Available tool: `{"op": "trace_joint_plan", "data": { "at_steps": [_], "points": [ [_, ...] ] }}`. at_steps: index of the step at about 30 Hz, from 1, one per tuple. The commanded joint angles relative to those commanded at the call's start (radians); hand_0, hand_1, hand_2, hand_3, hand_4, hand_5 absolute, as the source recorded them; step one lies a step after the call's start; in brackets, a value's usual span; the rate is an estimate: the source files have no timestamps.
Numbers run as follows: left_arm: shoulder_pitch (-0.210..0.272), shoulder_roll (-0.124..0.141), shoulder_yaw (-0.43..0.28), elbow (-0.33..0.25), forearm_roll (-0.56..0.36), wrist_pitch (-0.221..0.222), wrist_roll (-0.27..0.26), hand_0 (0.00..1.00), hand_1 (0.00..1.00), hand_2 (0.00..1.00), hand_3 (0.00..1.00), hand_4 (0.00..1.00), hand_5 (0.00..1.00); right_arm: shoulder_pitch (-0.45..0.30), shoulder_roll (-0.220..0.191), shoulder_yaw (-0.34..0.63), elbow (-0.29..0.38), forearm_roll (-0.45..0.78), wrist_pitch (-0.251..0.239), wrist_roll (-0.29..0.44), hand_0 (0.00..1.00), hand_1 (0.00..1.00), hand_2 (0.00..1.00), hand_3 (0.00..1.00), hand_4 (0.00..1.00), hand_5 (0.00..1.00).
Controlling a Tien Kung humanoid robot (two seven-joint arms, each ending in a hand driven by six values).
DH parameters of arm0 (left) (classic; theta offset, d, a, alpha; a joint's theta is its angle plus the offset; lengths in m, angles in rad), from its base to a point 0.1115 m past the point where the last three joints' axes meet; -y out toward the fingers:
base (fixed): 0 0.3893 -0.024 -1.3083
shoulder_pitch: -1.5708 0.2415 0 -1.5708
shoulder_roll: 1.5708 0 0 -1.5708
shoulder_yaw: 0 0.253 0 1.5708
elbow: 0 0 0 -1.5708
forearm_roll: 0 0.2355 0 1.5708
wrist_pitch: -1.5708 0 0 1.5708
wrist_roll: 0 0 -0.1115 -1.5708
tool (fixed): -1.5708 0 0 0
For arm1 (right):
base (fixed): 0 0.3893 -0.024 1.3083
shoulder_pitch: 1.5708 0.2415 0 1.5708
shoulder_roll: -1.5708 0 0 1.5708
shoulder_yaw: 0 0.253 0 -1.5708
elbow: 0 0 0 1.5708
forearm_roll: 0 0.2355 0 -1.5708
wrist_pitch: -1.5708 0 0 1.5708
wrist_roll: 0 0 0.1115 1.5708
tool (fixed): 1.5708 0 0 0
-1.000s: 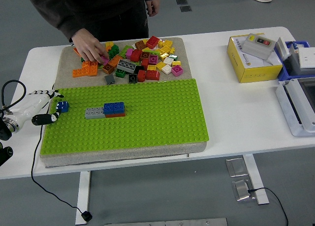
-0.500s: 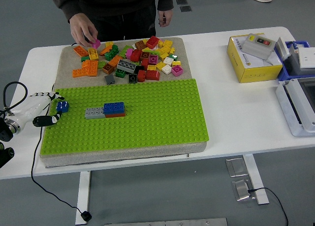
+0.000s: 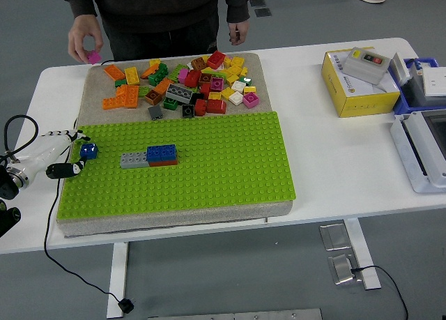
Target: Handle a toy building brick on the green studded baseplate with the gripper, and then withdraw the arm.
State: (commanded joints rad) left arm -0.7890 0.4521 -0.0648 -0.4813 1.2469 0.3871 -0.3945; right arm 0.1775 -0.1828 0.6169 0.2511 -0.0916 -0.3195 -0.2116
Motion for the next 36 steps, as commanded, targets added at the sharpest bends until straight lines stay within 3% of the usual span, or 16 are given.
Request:
{"op": "trace_joint_plan", "data": {
  "at_steps": [12, 13, 18, 19, 24, 25, 36],
  "points": [
    [-0.002, -0.003, 0.002, -0.003, -0.005, -0.003, -0.001, 0.977, 0.966, 0.956, 0.752, 0.530, 0.340, 0.001, 0.000, 0.000, -0.002, 0.000, 0.002, 0.001, 0.635, 0.599, 0.683, 0.674, 0.551, 0.998],
    [-0.002, -0.003, 0.003, -0.003, -0.006, -0.003, -0.001, 0.974, 0.966, 0.951, 0.708, 0.526, 0.342, 0.001, 0.000, 0.000, -0.002, -0.001, 0.002, 0.001, 0.637, 0.600, 0.684, 0.675, 0.554, 0.998],
    [-0.002, -0.004, 0.005, -0.003, -0.010, -0.003, -0.002, 0.974, 0.966, 0.951, 0.708, 0.526, 0.342, 0.002, 0.000, 0.003, -0.002, -0.006, 0.003, 0.000, 0.637, 0.600, 0.684, 0.675, 0.554, 0.998],
    [-0.003, -0.004, 0.005, -0.004, -0.011, -0.003, -0.003, 0.971, 0.966, 0.944, 0.637, 0.510, 0.334, 0.002, -0.001, 0.004, -0.002, -0.007, 0.003, -0.001, 0.635, 0.597, 0.684, 0.676, 0.555, 0.998],
    [-0.003, -0.003, 0.009, -0.004, -0.018, -0.003, -0.005, 0.971, 0.966, 0.944, 0.637, 0.510, 0.334, 0.002, -0.001, 0.003, -0.003, -0.005, 0.004, 0.001, 0.635, 0.597, 0.684, 0.676, 0.555, 0.998],
    [-0.003, -0.003, 0.010, -0.004, -0.019, -0.003, -0.006, 0.971, 0.963, 0.936, 0.595, 0.498, 0.335, 0.002, -0.001, 0.003, -0.003, -0.006, 0.004, 0.000, 0.635, 0.601, 0.685, 0.675, 0.556, 0.998],
    [-0.003, -0.001, 0.015, -0.002, -0.031, -0.002, -0.011, 0.969, 0.957, 0.928, 0.583, 0.483, 0.328, 0.002, -0.003, 0.004, -0.004, -0.007, 0.005, 0.002, 0.636, 0.604, 0.685, 0.674, 0.557, 0.998]
  ]
}}
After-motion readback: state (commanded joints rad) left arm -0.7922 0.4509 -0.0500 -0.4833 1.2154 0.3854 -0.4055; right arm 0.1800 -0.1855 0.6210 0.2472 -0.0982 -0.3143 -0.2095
